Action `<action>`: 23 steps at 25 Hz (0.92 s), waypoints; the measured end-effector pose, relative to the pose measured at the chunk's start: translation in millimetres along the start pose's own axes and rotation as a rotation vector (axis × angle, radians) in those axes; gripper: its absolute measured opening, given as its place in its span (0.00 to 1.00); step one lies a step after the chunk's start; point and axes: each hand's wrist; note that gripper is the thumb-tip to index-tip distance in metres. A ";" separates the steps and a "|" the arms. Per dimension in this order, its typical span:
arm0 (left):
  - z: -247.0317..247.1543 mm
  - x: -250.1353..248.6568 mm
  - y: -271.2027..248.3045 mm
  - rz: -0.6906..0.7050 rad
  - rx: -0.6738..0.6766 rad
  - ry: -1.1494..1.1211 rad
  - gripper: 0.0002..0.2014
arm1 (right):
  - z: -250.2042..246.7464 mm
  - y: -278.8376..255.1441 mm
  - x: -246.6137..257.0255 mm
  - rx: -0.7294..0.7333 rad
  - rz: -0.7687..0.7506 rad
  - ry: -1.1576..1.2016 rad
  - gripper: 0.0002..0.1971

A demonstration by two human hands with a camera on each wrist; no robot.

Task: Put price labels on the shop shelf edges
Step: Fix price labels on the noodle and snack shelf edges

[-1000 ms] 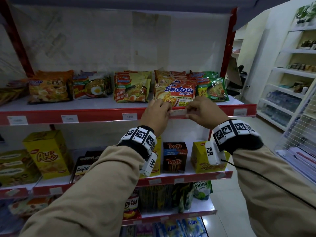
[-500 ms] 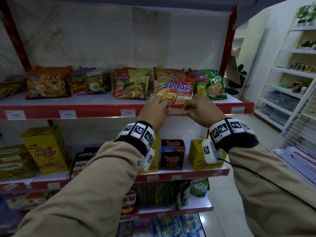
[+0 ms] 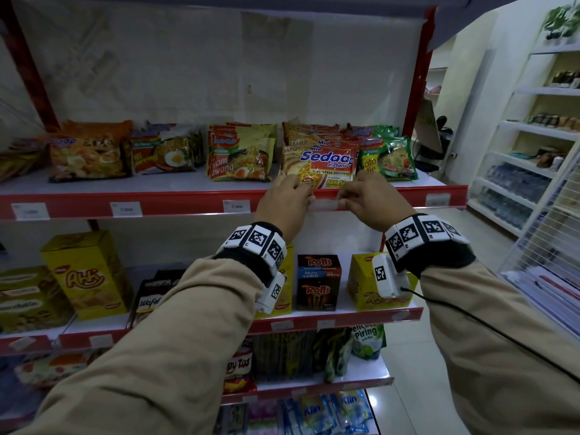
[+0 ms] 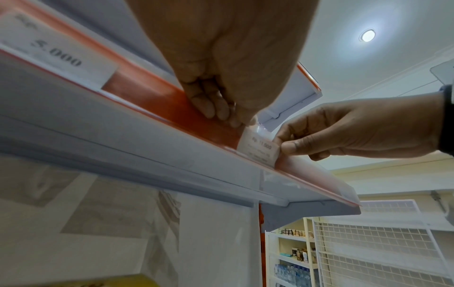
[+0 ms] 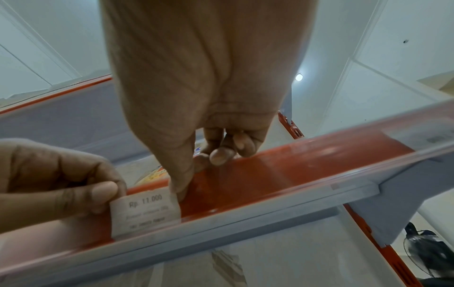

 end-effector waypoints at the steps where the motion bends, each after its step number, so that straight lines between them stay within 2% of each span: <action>1: 0.6 0.1 -0.9 0.003 -0.009 0.001 0.13 | 0.2 -0.2 -0.4 -0.006 -0.003 0.007 0.09; 7: -0.1 1.4 1.4 0.003 -0.002 0.018 0.13 | 3.9 -0.2 -2.5 -0.062 -0.014 0.082 0.06; 12: 2.3 2.3 0.5 0.026 -0.072 0.028 0.07 | 4.9 -1.7 -3.3 -0.113 -0.022 0.134 0.06; 16: 0.9 2.6 1.4 0.095 -0.117 0.096 0.07 | 5.9 -4.5 -7.0 -0.177 0.010 0.161 0.08; 20: -2.5 -2.6 -0.2 0.132 -0.208 0.256 0.07 | 6.4 -8.7 -17.1 -0.213 0.027 0.140 0.08; 23: -7.5 -7.2 1.9 0.119 -0.190 0.281 0.07 | 6.5 -13.1 -30.9 -0.250 0.065 0.119 0.11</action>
Point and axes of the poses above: each hand's wrist, its own y-axis towards the middle knuckle, its own z-axis out of the palm, x = y × z, and after that the axes turned 3 degrees about z, right-handed
